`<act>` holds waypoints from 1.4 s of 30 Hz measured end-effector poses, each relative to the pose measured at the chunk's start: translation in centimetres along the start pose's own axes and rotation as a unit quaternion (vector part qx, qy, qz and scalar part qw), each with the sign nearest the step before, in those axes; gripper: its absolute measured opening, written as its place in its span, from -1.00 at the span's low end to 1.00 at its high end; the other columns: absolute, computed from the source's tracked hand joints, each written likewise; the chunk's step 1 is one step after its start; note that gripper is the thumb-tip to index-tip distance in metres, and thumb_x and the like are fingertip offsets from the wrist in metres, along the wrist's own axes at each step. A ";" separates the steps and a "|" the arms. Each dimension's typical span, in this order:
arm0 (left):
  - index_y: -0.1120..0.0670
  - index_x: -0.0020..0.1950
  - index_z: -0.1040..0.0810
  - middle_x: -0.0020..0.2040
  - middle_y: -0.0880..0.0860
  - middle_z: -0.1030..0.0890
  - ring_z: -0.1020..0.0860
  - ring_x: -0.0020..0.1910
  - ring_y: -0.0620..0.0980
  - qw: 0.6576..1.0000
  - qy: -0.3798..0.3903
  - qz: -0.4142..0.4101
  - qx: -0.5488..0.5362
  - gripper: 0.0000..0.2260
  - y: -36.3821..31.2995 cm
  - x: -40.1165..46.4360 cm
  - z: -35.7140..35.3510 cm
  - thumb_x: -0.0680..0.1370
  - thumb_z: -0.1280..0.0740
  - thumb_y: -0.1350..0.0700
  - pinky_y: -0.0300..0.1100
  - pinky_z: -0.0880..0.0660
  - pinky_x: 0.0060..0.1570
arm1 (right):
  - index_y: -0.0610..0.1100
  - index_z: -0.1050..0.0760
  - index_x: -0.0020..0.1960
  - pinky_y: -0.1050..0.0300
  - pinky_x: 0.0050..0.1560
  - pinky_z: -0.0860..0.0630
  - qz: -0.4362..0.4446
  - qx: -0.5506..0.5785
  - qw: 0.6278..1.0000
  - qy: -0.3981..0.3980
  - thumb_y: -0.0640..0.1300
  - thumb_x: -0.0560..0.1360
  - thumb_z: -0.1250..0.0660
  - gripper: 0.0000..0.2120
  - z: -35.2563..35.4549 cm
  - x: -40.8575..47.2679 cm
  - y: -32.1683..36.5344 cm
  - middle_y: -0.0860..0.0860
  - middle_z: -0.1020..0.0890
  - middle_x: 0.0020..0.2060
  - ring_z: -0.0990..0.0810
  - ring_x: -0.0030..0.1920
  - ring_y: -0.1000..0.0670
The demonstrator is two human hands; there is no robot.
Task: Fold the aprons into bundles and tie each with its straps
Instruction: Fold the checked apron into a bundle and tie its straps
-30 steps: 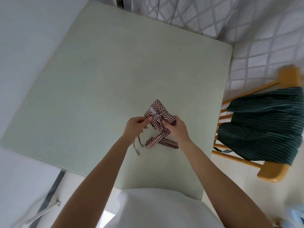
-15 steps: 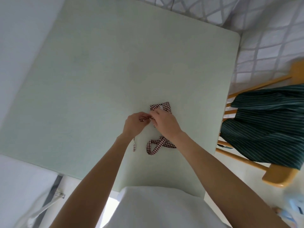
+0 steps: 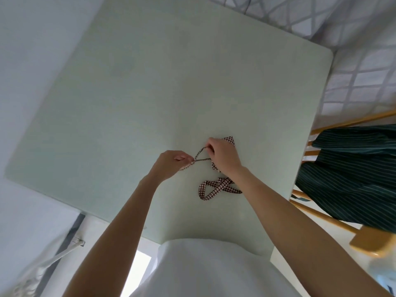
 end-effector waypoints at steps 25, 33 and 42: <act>0.08 0.04 -0.53 -0.08 -0.03 -0.67 -0.65 -0.30 -0.14 0.989 -0.115 -0.051 -0.083 -0.87 -2.0 0.5 -4.3 0.58 -0.20 0.21 -0.38 -0.44 -0.38 | -0.20 -0.63 -0.14 0.21 -0.14 -0.39 -0.112 0.253 0.954 0.112 -0.09 0.49 -0.37 -0.83 1.0 -1.0 -1.4 -0.13 -0.63 -0.28 -0.53 -0.23 0.03; 0.03 -0.05 -0.57 -0.18 -0.13 -0.62 -0.59 -0.18 -0.26 0.983 -0.092 -0.144 -0.063 -0.82 -1.9 1.0 -5.1 0.43 -0.44 0.26 -0.40 -0.50 -0.08 | -0.13 -0.52 -0.05 0.21 -0.08 -0.50 -0.040 0.226 0.971 0.068 -0.29 0.38 -0.44 -0.81 2.1 -1.5 -1.3 0.06 -0.62 -0.21 -0.61 -0.15 0.01; -0.02 0.04 -0.56 -0.15 0.00 -0.64 -0.58 -0.11 -0.05 0.985 -0.028 -0.045 -0.161 -0.81 -1.0 1.3 -5.5 0.52 -0.26 0.22 -0.18 -0.49 0.03 | -0.17 -0.51 -0.08 0.15 -0.29 -0.44 0.033 0.044 0.996 -0.070 -0.21 0.45 -0.36 -0.94 0.6 -2.4 -0.5 0.00 -0.54 -0.15 -0.53 -0.27 0.01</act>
Point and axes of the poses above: each hand's wrist, its own x-axis towards the middle knuckle, its own z-axis out of the back of the hand, y = z × x, the point moved 2 cm from there along x, towards the middle knuckle
